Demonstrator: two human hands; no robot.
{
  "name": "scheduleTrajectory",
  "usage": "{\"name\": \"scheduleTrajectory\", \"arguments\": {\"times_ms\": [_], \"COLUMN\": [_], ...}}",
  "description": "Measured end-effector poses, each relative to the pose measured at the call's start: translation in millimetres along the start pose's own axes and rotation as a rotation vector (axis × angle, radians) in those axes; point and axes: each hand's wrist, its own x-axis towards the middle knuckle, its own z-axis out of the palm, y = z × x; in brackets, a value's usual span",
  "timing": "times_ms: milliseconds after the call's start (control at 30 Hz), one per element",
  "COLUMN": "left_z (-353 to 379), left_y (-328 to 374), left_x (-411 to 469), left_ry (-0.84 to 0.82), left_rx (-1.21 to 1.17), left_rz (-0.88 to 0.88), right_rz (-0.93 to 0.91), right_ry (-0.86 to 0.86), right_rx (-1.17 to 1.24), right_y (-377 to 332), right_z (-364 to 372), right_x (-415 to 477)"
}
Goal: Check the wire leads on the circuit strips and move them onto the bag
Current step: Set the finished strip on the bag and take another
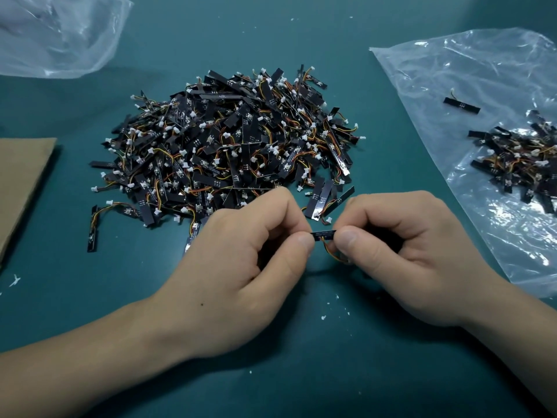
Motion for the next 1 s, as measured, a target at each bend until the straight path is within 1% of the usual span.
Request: {"name": "scheduleTrajectory", "arguments": {"times_ms": [200,500,600,700,800,933,1000], "left_z": [-0.7,-1.7,-2.9,-2.3,-3.0,-4.9,-3.8], "left_y": [0.2,-0.1,-0.5,-0.6,-0.8,-1.9,-2.5], "left_x": [0.7,2.4,2.1,2.1,2.6,2.7,2.3], "left_ry": [0.000,-0.028,-0.039,-0.056,-0.055,-0.058,-0.046], "left_rx": [0.014,0.060,0.021,0.035,0.040,-0.013,0.011], "left_rz": [-0.002,0.009,0.005,0.000,-0.008,-0.002,0.008], "right_rz": [0.011,-0.004,-0.015,-0.026,-0.011,-0.006,0.009], "right_ry": [-0.056,-0.050,-0.061,-0.056,-0.045,-0.021,-0.018], "right_rx": [0.001,-0.031,-0.026,-0.063,-0.060,-0.140,-0.120], "right_y": [0.2,2.0,1.4,0.8,0.9,0.8,0.4], "right_z": [1.0,0.2,0.6,1.1,1.0,4.4,4.6], "right_x": [2.1,2.8,2.5,1.2,1.7,3.4,2.8]}}
